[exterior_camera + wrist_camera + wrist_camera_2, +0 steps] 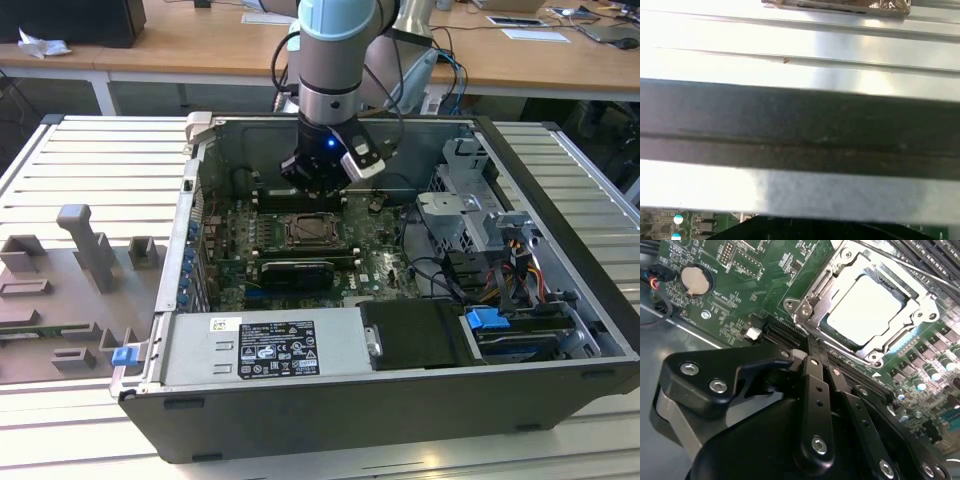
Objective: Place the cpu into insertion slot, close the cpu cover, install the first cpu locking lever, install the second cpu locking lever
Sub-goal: 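Install the first cpu locking lever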
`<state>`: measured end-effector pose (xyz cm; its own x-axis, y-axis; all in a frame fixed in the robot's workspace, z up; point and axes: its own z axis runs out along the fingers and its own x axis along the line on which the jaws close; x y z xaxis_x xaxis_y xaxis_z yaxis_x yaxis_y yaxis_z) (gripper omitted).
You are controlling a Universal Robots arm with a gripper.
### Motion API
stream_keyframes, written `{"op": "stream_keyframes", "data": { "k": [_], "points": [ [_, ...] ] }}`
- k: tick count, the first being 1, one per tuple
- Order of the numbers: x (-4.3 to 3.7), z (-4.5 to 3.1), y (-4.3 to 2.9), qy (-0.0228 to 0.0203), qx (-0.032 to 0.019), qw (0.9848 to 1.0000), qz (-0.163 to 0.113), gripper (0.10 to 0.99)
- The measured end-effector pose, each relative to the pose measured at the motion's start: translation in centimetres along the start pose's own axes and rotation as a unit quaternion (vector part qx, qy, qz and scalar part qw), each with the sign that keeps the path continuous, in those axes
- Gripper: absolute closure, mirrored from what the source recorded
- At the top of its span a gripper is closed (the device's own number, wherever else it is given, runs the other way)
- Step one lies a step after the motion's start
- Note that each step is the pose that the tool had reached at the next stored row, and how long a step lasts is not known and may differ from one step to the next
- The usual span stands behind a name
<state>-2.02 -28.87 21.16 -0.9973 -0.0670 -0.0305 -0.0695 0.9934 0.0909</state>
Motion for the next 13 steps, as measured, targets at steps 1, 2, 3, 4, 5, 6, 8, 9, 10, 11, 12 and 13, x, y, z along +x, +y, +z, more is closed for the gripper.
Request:
{"op": "stream_keyframes", "data": {
  "k": [1,2,3,4,5,6,8,9,10,11,12,13],
  "points": [
    [0.00,0.00,-0.01,0.0000,0.0000,1.0000,0.000,0.980],
    [0.01,-0.02,-0.06,0.0001,0.0001,1.0000,0.000,0.980],
    [0.01,-0.02,-0.10,0.0000,0.0001,1.0000,0.000,0.980],
    [0.01,-0.02,-0.13,0.0000,0.0001,1.0000,0.000,0.980],
    [0.01,-0.02,-0.15,0.0001,0.0001,1.0000,0.000,0.980],
    [0.01,-0.03,-0.20,0.0000,0.0001,1.0000,0.000,0.980],
    [0.02,-0.03,-0.26,0.0000,0.0000,1.0000,0.000,0.980],
    [0.02,-0.03,-0.28,0.0000,0.0000,1.0000,0.000,0.980],
    [0.02,-0.03,-0.30,0.0000,0.0000,1.0000,0.000,0.980],
    [0.02,-0.04,-0.34,0.0001,0.0001,1.0000,0.000,0.980],
    [0.02,-0.04,-0.37,0.0000,0.0001,1.0000,0.000,0.980],
    [0.03,-0.04,-0.40,0.0000,0.0001,1.0000,0.000,0.980]
  ]
}}
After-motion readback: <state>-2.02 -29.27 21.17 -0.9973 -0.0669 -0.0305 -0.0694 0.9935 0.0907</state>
